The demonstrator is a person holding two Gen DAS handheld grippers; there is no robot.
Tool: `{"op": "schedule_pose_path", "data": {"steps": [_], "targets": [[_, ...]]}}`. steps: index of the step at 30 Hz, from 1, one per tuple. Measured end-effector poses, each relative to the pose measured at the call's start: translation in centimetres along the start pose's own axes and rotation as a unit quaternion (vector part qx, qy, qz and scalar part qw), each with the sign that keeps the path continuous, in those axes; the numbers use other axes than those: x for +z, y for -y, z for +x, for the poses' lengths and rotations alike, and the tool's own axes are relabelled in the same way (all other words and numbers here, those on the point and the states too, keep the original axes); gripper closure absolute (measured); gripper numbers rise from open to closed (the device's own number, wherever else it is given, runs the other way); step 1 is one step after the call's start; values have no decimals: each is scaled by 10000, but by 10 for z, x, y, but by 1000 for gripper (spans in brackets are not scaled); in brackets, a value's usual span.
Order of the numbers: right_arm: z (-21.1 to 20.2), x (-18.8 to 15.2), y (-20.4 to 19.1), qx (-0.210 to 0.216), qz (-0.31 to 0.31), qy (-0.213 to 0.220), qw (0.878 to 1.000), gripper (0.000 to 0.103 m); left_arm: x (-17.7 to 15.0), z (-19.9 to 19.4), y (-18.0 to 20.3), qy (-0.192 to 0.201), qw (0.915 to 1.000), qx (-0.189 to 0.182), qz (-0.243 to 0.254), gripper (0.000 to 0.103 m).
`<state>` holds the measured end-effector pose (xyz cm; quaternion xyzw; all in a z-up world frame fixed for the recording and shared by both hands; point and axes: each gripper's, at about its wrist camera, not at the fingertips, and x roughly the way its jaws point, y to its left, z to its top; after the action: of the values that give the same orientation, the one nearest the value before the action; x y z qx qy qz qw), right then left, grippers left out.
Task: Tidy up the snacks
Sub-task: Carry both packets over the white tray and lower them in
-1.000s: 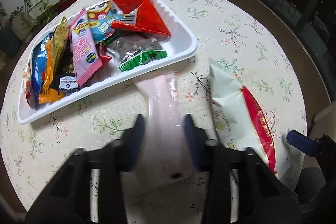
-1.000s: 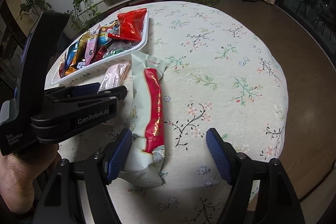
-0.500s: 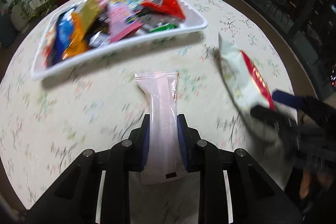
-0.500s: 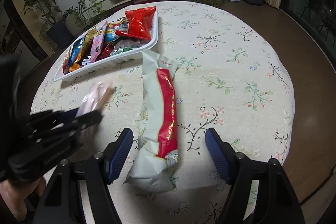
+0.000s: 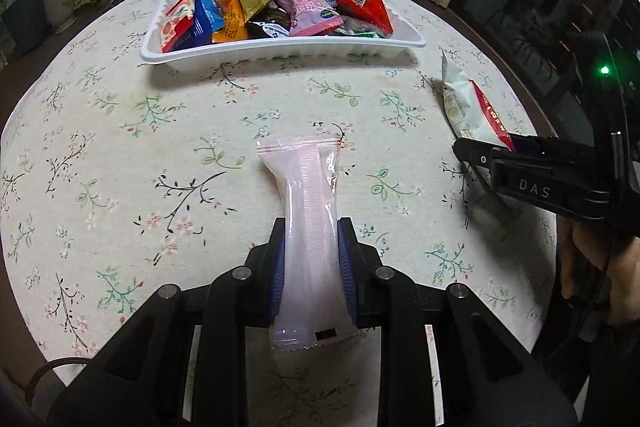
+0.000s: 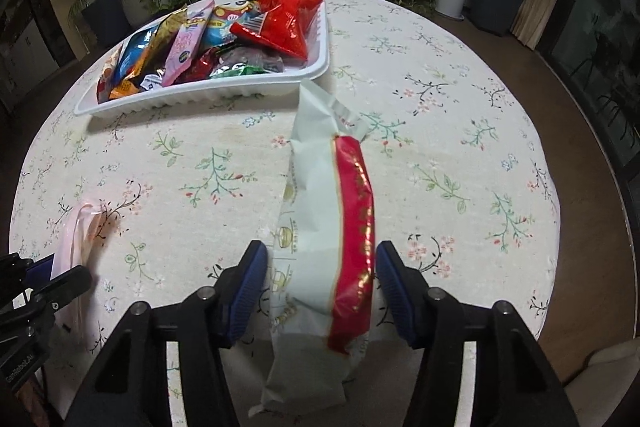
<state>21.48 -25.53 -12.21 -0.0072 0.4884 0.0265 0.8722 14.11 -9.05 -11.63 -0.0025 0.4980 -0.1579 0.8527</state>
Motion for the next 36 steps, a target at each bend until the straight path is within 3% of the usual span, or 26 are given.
{"op": "schedule_pose_path", "data": {"steps": [6, 10, 17, 24, 29, 36], "targets": [[-4, -5, -2, 105, 21, -14, 9999, 60, -4, -4, -4, 41, 9999, -92, -87, 81], [-8, -9, -2, 244, 41, -28, 9997, 81, -2, -2, -7, 82, 9998, -133, -138, 81], [-21, -24, 6, 932, 482, 56, 9945, 83, -6, -18, -13, 215, 9993, -203, -225, 81], [-61, -19, 8, 1421, 659, 515, 9863, 83, 6, -38, -22, 457, 9979, -291, -363, 81], [-87, 13, 7, 1720, 571, 876, 9795, 83, 45, -62, -40, 797, 9955, -267, -446, 81], [-103, 87, -15, 1692, -51, 1332, 9765, 83, 129, -76, -63, 1200, 9920, -37, -400, 81]]}}
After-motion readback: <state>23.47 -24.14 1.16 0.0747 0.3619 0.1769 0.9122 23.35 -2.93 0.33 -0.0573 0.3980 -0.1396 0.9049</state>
